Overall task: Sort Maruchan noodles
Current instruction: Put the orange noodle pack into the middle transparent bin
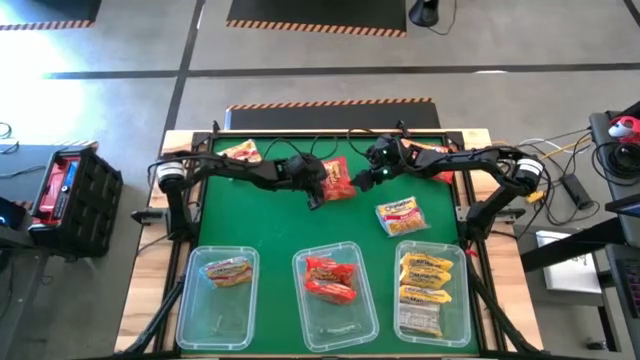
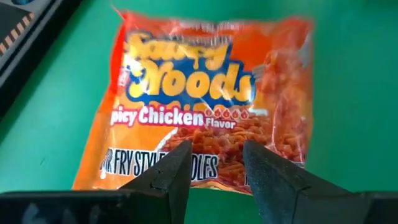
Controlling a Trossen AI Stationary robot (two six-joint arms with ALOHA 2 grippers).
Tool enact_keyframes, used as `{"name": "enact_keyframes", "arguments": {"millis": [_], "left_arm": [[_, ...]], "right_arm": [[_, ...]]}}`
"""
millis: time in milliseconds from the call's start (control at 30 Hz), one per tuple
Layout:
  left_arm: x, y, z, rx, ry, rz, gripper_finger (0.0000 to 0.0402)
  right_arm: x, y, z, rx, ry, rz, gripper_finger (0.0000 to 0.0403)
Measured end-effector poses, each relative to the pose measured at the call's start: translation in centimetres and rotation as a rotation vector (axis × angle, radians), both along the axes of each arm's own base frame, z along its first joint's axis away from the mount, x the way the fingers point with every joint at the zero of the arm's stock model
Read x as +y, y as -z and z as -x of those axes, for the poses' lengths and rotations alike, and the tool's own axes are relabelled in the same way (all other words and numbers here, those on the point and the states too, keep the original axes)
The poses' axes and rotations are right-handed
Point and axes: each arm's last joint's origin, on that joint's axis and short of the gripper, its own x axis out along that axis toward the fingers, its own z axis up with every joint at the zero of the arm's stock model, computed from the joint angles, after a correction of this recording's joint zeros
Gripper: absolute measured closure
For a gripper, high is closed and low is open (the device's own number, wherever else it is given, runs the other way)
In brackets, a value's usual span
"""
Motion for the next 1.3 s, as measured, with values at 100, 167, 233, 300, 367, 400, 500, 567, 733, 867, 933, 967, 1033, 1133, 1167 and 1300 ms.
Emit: {"name": "enact_keyframes", "arguments": {"millis": [100, 167, 233, 300, 367, 400, 500, 567, 733, 867, 933, 967, 1033, 1133, 1167, 1300], "left_arm": [[0.0, 0.8, 0.0, 0.026, -0.004, 0.013, 0.0271], [0.0, 1.4, 0.0, 0.043, -0.014, 0.026, 0.0271], [0.0, 1.6, 0.0, 0.050, -0.020, 0.034, 0.0271], [0.0, 1.8, 0.1, 0.057, -0.021, 0.037, 0.0271], [0.0, 1.8, 0.1, 0.062, -0.020, 0.038, 0.0271], [0.0, 1.8, 0.1, 0.063, -0.020, 0.039, 0.0271], [0.0, 1.9, 0.1, 0.061, -0.025, 0.043, 0.0271], [0.0, 1.9, 0.1, 0.054, -0.035, 0.052, 0.0271], [0.0, 1.9, 0.1, 0.042, -0.048, 0.069, 0.0271], [0.0, 1.9, 0.0, 0.028, -0.057, 0.077, 0.0271], [0.0, 1.9, -0.1, 0.013, -0.069, 0.085, 0.0271], [0.0, 1.9, -0.1, 0.006, -0.071, 0.087, 0.0271], [0.0, 1.9, -0.2, -0.003, -0.072, 0.086, 0.0271], [0.0, 1.9, -0.2, -0.006, -0.079, 0.091, 0.0271], [0.1, 1.9, -0.2, -0.009, -0.085, 0.095, 0.0271], [0.1, 1.8, -0.2, -0.013, -0.091, 0.099, 0.0271]], "right_arm": [[-0.1, 0.0, 0.0, 0.008, 0.023, 0.005, 0.0216], [-0.1, 0.1, 0.1, 0.021, 0.066, 0.002, 0.0216], [-0.2, 0.0, 0.1, 0.021, 0.077, -0.006, 0.0216], [-0.2, 0.0, 0.0, 0.022, 0.076, -0.005, 0.0216], [-0.3, -0.2, -0.1, 0.017, 0.075, -0.002, 0.0216], [-0.4, -0.3, -0.1, 0.012, 0.075, 0.005, 0.0216], [-0.8, -0.7, -0.2, -0.005, 0.071, 0.006, 0.0213], [-1.0, -1.0, -0.3, -0.026, 0.045, -0.004, 0.0205], [-1.4, -1.4, -1.0, -0.043, 0.020, 0.014, 0.0176], [-2.0, -0.9, -1.7, -0.017, 0.054, 0.035, 0.0158], [-2.3, -0.5, -2.1, -0.003, 0.061, 0.027, 0.0156], [-2.4, -0.3, -2.3, 0.002, 0.062, 0.021, 0.0157], [-2.7, 0.1, -2.8, 0.010, 0.065, 0.008, 0.0159], [-3.0, 0.5, -3.6, 0.006, 0.045, -0.013, 0.0163], [-3.1, 0.5, -3.9, 0.002, 0.037, -0.017, 0.0163], [-3.6, 0.7, -4.7, -0.001, 0.029, -0.017, 0.0163]]}}
